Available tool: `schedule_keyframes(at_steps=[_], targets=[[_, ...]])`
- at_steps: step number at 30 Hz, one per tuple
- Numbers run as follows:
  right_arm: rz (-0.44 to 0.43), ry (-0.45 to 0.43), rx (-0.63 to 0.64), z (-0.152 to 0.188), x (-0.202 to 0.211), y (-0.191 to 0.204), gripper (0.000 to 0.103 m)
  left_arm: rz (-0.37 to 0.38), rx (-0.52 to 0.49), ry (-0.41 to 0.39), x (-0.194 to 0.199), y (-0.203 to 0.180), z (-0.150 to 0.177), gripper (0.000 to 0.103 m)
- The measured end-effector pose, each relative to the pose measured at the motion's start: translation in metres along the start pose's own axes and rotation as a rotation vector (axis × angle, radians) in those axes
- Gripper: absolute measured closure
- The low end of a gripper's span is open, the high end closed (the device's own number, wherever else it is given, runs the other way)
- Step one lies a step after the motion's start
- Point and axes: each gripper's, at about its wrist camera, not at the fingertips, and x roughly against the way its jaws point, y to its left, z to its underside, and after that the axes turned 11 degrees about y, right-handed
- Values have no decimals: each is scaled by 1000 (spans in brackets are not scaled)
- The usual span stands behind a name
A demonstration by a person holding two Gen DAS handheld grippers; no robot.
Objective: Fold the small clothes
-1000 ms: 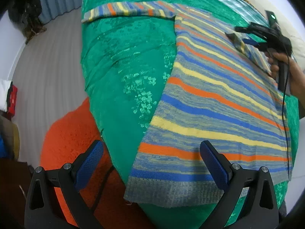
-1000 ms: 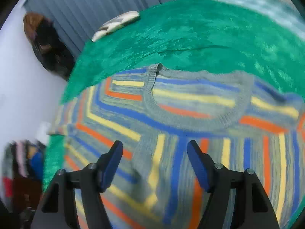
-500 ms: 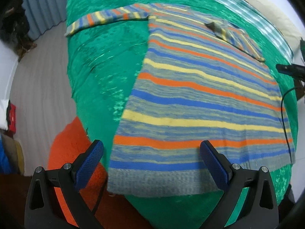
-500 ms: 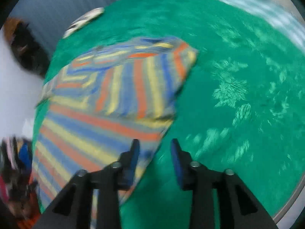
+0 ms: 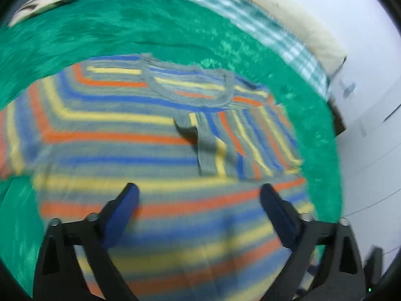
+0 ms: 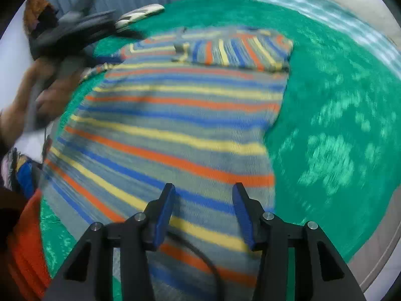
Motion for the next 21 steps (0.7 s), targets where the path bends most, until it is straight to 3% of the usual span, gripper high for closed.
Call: schedule_keyframes(at_steps=[1, 3, 6, 8, 10, 11, 12, 16, 21], targets=[[4, -16, -13, 4, -2, 0, 54, -33, -12, 27, -18, -1, -9, 29], [-6, -38, -21, 8, -1, 0, 52, -55, -31, 35, -32, -3, -12, 31], [-7, -46, -4, 9, -3, 0, 51, -96, -103, -14, -37, -15, -10, 32], [-5, -51, 8, 12, -4, 1, 50, -90, -126, -22, -37, -20, -11, 42], [5, -58, 22, 15, -4, 4, 50, -94, -151, 1, -45, -22, -15, 75], [10, -61, 26, 15, -3, 5, 50, -106, -155, 10, -47, -24, -16, 81], [12, -62, 25, 15, -2, 6, 50, -99, -149, 14, -47, -23, -16, 95], [-3, -69, 3, 15, -1, 4, 49, -29, -97, 27, -33, -17, -12, 99], [0, -72, 3, 14, -2, 6, 46, -35, -135, 56, -25, -23, -3, 99]])
